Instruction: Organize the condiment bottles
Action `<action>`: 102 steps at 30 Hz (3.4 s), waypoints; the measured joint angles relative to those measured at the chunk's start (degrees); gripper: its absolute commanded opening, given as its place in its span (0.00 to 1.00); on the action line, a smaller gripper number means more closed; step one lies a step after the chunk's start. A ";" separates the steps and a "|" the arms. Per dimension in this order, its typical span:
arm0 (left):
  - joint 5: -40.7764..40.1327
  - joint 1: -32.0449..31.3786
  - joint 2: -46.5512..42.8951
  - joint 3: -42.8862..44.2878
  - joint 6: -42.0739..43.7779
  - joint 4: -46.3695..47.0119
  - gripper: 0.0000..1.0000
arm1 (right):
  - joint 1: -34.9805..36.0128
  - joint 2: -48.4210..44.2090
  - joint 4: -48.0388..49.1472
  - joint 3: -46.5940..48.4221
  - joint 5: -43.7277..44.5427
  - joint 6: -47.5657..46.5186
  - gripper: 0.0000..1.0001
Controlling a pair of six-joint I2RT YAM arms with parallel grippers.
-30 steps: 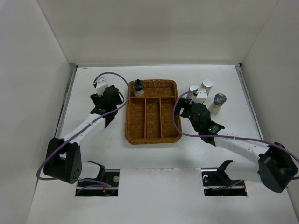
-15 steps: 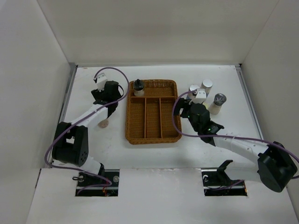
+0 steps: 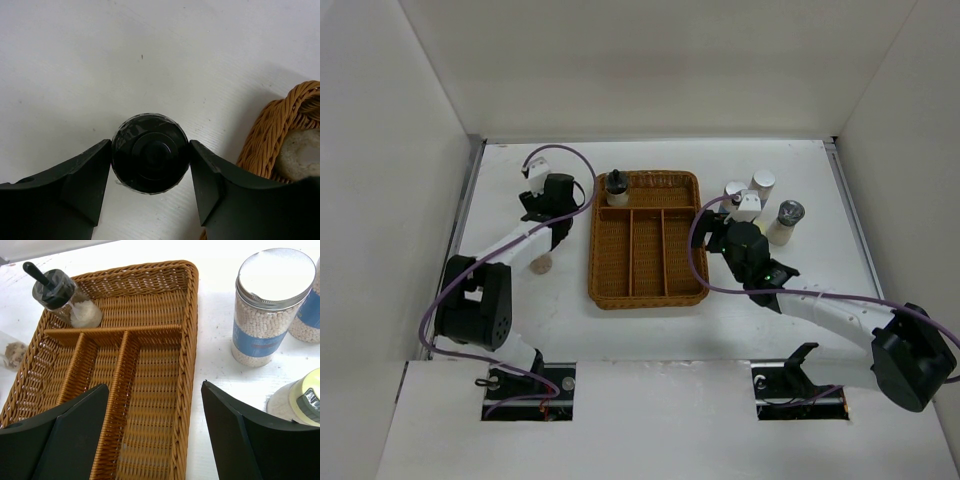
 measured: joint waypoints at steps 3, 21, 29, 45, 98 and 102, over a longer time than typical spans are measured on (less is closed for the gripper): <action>0.48 -0.22 -1.66 -0.02 -0.04 -0.66 0.35 | 0.00 0.00 0.00 0.00 0.00 0.00 0.82; -1.03 -21.94 -21.81 7.02 1.64 -4.42 0.35 | -0.42 -0.07 0.00 0.00 0.11 0.61 0.81; 0.59 -27.23 -4.87 20.31 4.15 -2.49 0.35 | -3.82 -3.02 0.04 -2.10 1.03 3.30 0.75; 1.95 -24.06 20.20 31.34 9.79 1.07 0.35 | -4.24 -6.01 1.73 -3.13 1.05 4.22 0.78; 8.76 -36.74 -24.06 -26.29 -0.09 26.64 0.23 | -14.40 -7.72 -10.69 -2.14 8.61 3.48 0.84; 10.62 -39.28 -32.39 -34.82 -2.60 27.65 0.22 | -17.03 -4.85 -14.58 0.02 7.93 3.30 0.90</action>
